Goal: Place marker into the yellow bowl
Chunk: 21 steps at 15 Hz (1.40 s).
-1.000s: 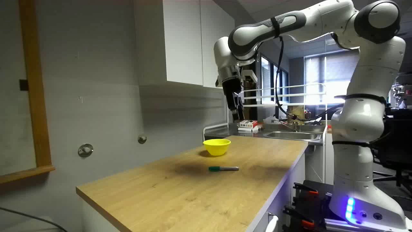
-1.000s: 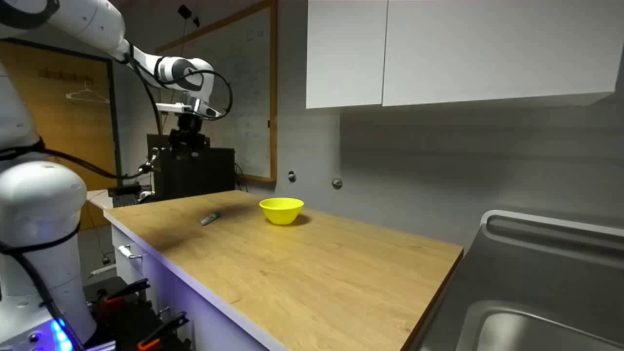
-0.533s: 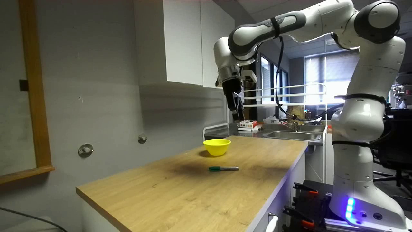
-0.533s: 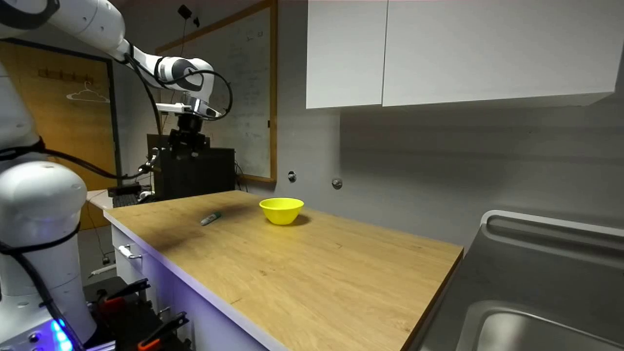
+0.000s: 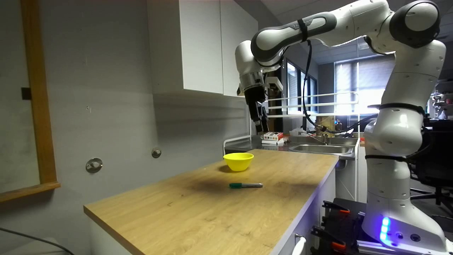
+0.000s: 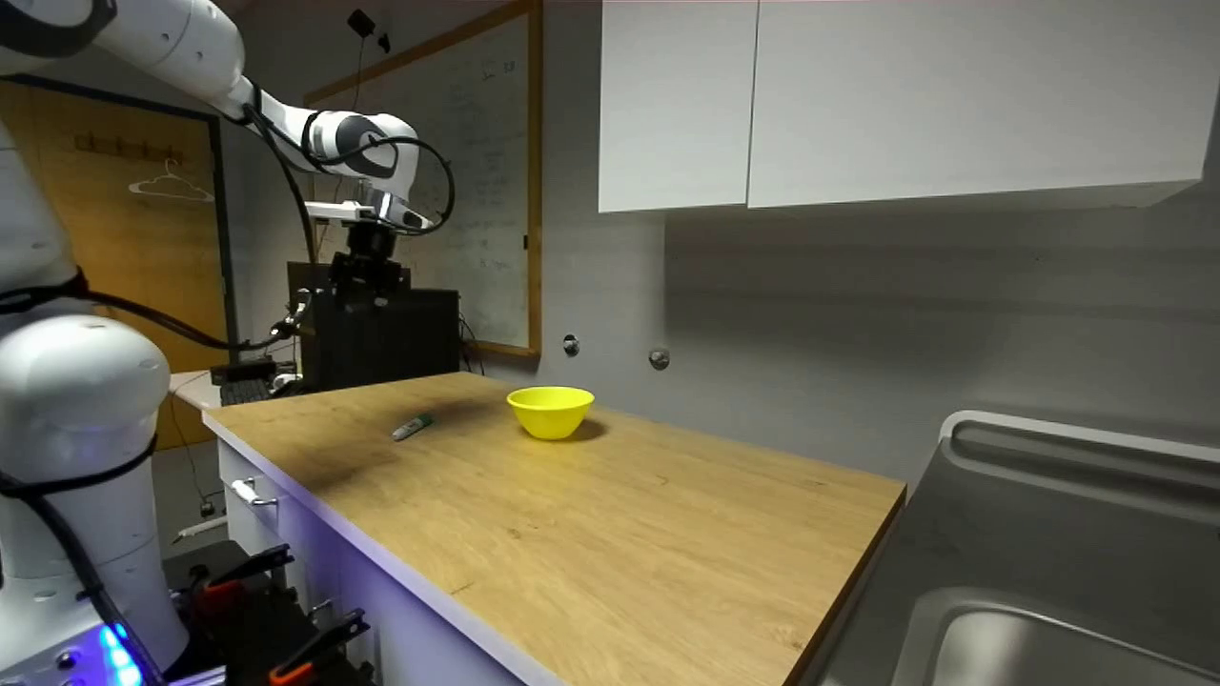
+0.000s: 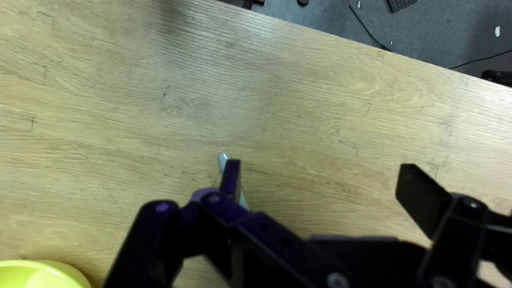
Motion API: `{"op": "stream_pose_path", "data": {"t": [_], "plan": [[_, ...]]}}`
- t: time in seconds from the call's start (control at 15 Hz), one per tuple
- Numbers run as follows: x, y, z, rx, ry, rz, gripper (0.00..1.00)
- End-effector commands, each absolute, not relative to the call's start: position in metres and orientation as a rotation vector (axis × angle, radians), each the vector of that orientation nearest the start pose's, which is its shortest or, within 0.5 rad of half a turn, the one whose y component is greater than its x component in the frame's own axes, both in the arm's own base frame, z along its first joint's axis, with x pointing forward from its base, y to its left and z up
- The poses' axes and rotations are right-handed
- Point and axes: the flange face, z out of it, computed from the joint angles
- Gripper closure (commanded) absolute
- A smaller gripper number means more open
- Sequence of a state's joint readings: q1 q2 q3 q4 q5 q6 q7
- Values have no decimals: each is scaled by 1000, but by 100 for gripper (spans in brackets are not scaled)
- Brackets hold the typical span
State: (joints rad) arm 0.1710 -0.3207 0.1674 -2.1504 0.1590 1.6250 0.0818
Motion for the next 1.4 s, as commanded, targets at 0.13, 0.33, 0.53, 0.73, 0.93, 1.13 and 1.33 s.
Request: {"op": "stream_pose_path", "data": {"t": [0.13, 0.33, 0.53, 0.73, 0.93, 1.13, 1.33], "plan": [[407, 170, 512, -3064, -355, 350, 0], [414, 173, 498, -3086, -409, 362, 0], [427, 171, 467, -3094, -445, 414, 0], [440, 168, 432, -3070, -451, 454, 0], [453, 162, 396, -3057, -445, 459, 0], [462, 158, 369, -3050, -458, 417, 0], [468, 156, 348, -3044, -473, 347, 0]]}}
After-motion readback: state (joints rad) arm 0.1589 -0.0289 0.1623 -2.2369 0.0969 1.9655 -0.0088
